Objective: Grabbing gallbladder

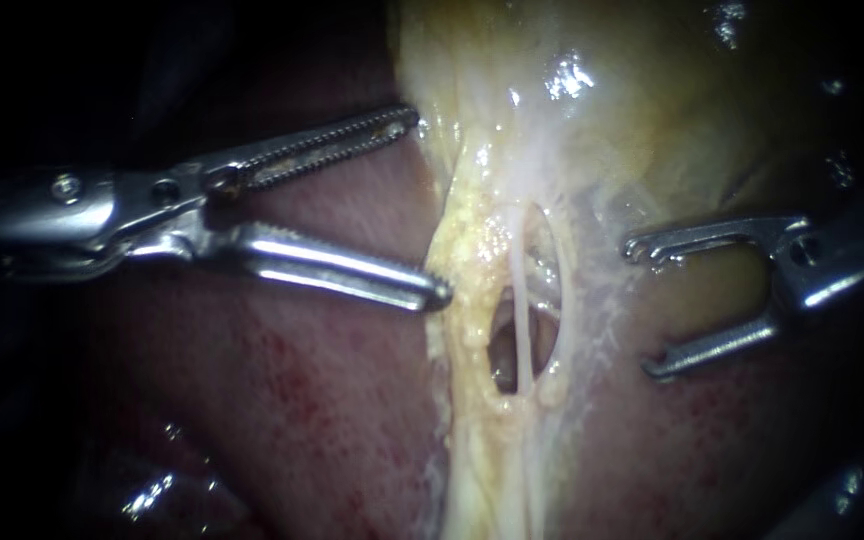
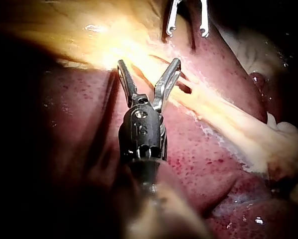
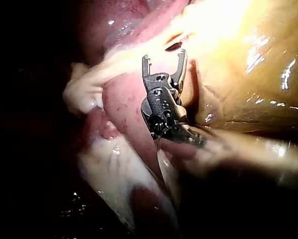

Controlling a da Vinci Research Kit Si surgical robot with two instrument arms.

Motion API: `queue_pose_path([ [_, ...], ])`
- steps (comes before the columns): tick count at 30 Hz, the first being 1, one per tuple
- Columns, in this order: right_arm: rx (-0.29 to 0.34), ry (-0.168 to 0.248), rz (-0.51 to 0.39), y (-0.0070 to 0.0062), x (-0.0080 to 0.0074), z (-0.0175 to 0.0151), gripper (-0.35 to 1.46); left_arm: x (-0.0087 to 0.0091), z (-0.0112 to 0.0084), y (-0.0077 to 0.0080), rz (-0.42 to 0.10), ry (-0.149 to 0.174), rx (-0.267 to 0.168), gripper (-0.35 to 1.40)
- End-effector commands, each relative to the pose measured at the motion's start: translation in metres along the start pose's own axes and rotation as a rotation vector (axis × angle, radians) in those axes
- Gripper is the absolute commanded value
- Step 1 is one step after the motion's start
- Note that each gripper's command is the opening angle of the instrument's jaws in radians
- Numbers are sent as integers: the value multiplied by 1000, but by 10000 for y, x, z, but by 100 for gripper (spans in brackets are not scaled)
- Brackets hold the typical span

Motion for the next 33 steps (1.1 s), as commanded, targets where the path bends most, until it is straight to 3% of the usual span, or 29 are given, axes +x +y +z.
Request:
queue_pose_path([
  [1, 0, 0, 0, 0, 0, 0, 60, -1, 0, -2, -13, 3, 4, 69],
  [6, 0, 0, 0, 0, 0, 0, 60, 0, 3, -10, -52, 17, 2, 64],
  [20, 0, 0, 0, 0, 0, 1, 60, 14, 22, -11, -102, 61, -7, 54],
  [27, 0, 0, 0, 0, 0, 0, 60, 22, 32, -12, -109, 88, -9, 41],
  [33, 0, 0, 6, 0, 0, 1, 60, 21, 35, -12, -138, 93, -9, 15],
])
